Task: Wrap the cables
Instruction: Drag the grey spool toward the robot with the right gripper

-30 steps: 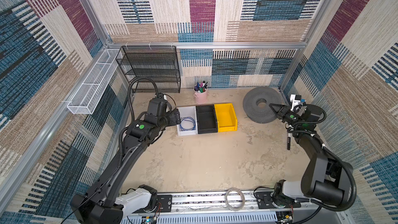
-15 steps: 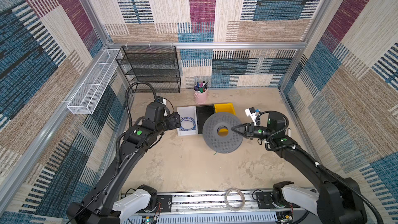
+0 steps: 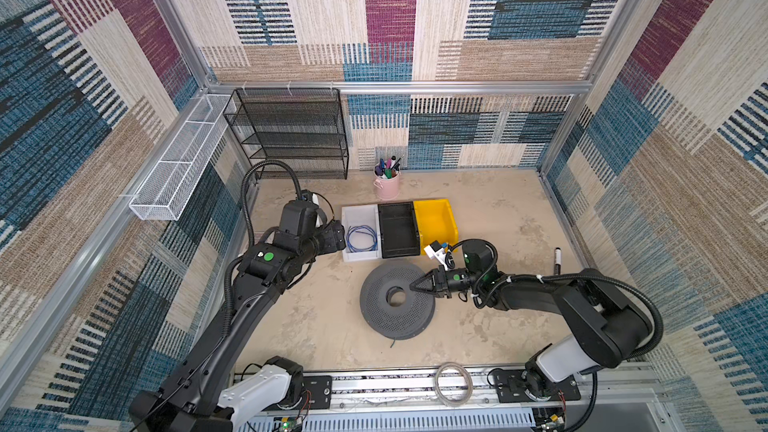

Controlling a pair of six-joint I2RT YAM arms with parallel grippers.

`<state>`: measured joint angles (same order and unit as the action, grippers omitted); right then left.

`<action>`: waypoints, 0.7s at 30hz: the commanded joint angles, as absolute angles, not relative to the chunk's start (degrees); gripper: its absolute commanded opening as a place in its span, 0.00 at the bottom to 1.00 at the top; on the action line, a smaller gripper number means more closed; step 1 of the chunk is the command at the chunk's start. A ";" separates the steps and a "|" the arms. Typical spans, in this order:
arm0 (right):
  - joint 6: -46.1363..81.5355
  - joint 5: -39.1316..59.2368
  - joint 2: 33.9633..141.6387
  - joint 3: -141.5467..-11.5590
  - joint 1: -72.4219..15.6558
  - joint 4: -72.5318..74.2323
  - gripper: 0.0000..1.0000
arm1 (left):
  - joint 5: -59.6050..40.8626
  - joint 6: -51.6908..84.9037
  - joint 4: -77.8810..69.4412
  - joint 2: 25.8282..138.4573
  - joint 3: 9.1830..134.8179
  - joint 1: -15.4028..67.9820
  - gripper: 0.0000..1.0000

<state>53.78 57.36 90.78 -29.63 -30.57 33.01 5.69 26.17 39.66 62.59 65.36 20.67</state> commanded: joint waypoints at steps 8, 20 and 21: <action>47.58 59.89 100.72 -30.68 -30.50 40.58 0.00 | 3.78 26.85 42.53 65.56 67.22 20.48 0.81; 35.98 54.45 98.44 -33.36 -29.51 25.28 0.41 | -2.32 26.25 46.02 70.89 70.34 20.48 0.84; 33.21 52.52 97.29 -34.54 -29.48 21.00 0.48 | -2.76 26.41 46.27 71.38 70.47 20.48 0.83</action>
<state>41.80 57.60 99.48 -32.45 -29.54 31.16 -0.25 26.13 44.34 70.41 69.69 20.51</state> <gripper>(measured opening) 0.450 0.830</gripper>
